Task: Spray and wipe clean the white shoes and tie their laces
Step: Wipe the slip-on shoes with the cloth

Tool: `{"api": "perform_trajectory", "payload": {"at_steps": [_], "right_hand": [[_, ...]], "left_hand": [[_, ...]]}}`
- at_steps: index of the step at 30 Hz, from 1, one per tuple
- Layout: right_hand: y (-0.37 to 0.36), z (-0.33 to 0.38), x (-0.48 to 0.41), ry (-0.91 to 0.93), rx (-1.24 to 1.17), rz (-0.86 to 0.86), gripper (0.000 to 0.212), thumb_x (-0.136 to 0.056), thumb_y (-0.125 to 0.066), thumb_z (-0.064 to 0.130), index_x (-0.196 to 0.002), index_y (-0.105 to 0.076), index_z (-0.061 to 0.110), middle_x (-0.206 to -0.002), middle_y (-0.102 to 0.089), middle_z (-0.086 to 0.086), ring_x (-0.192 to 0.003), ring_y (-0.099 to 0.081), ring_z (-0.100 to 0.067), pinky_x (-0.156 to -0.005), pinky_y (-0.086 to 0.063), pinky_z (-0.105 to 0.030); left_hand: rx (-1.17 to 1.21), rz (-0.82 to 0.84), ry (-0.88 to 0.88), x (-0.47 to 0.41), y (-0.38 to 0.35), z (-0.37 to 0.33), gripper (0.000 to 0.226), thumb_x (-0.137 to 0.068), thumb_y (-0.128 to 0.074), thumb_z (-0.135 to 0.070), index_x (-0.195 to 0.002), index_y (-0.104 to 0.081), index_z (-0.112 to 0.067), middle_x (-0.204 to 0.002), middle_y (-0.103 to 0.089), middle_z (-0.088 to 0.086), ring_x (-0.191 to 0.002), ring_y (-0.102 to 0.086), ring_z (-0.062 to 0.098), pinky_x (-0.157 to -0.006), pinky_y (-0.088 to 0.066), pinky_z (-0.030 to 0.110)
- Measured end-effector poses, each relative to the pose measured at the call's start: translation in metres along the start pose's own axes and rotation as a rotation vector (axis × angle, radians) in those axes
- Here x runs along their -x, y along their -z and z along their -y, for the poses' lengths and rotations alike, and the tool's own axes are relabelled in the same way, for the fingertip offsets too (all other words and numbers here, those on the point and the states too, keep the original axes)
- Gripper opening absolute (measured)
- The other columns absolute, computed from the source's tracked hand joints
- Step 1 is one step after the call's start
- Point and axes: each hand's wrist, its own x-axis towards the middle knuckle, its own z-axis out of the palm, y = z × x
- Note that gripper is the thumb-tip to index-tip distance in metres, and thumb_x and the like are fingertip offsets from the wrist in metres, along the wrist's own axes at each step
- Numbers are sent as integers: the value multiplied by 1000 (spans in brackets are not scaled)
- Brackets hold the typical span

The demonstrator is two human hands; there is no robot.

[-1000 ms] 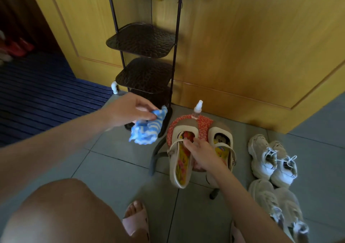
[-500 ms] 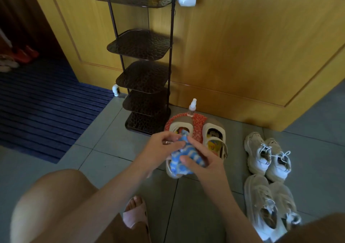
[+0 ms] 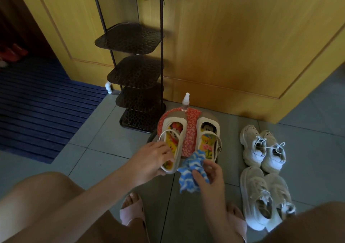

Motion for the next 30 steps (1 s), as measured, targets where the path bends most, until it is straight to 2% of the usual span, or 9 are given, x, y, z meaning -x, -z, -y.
{"api": "perform_trajectory", "payload": {"at_steps": [2,4,9,12,16,20,24,27,30], "right_hand": [[0,-1,1,5,-19,5,36,-85,-65,1,-103,-53,29,-106,-61,3,-95,-64,-15,-68,-55,-20],[0,-4,4,-1,-17,24,37,-85,-64,1,-106,-53,31,-107,-62,4,-94,-64,-12,-68,-55,-19],[-1,-16,6,-20,28,24,35,-84,-65,2,-105,-57,28,-110,-63,-2,-96,-63,-14,-70,-54,-16],[-2,-20,5,-23,36,32,34,-85,-65,2,-105,-58,28,-112,-63,-3,-97,-63,-14,-70,-53,-15],[-10,-19,6,38,44,28,38,-88,-63,7,-117,-57,31,-122,-60,6,-108,-59,-6,-78,-50,-10],[-32,-3,-3,256,139,-29,41,-92,-58,12,-123,-51,38,-125,-47,18,-116,-47,9,-89,-41,-5],[-61,4,-11,392,302,-43,40,-92,-57,17,-132,-51,15,-121,-42,6,-114,-48,-5,-97,-46,-23],[-65,-10,-3,450,404,-2,50,-91,-57,18,-138,-44,9,-133,-35,0,-124,-41,-6,-104,-40,-19],[-52,-27,-1,450,435,-3,41,-88,-62,10,-128,-55,11,-124,-43,0,-116,-46,-6,-98,-44,-20]], "left_hand": [[-17,-60,-16,1,-9,-2,57,-47,-86,-47,-97,-65,-29,-101,-63,-9,-97,-61,14,-80,-51,26],[-22,-89,-39,1,-19,-6,54,-48,-87,-44,-95,-66,-28,-98,-64,-9,-93,-61,14,-83,-51,27],[15,-193,-27,-4,-31,-3,55,-47,-86,-12,-97,-68,-25,-94,-67,-6,-84,-65,15,-73,-53,26],[61,-249,-32,-6,-28,0,47,-50,-86,-9,-91,-72,-25,-84,-67,-8,-75,-65,12,-59,-49,20],[199,-368,63,-16,-13,8,16,-73,-70,-40,-86,-73,-31,-78,-69,-13,-69,-66,7,-48,-46,18],[248,-430,201,-32,11,17,28,-70,-64,-54,-81,-74,-31,-78,-72,-13,-68,-66,6,-53,-37,14],[293,-378,276,-41,24,25,47,-67,-53,-68,-88,-74,-31,-86,-73,-9,-79,-69,13,-63,-53,33],[292,-296,355,-44,27,32,62,-61,-41,-76,-85,-73,-28,-81,-72,-7,-77,-66,13,-68,-50,38],[237,-198,361,-47,25,35,72,-56,-37,-82,-82,-71,-25,-75,-70,-5,-72,-64,13,-66,-50,39]]}}
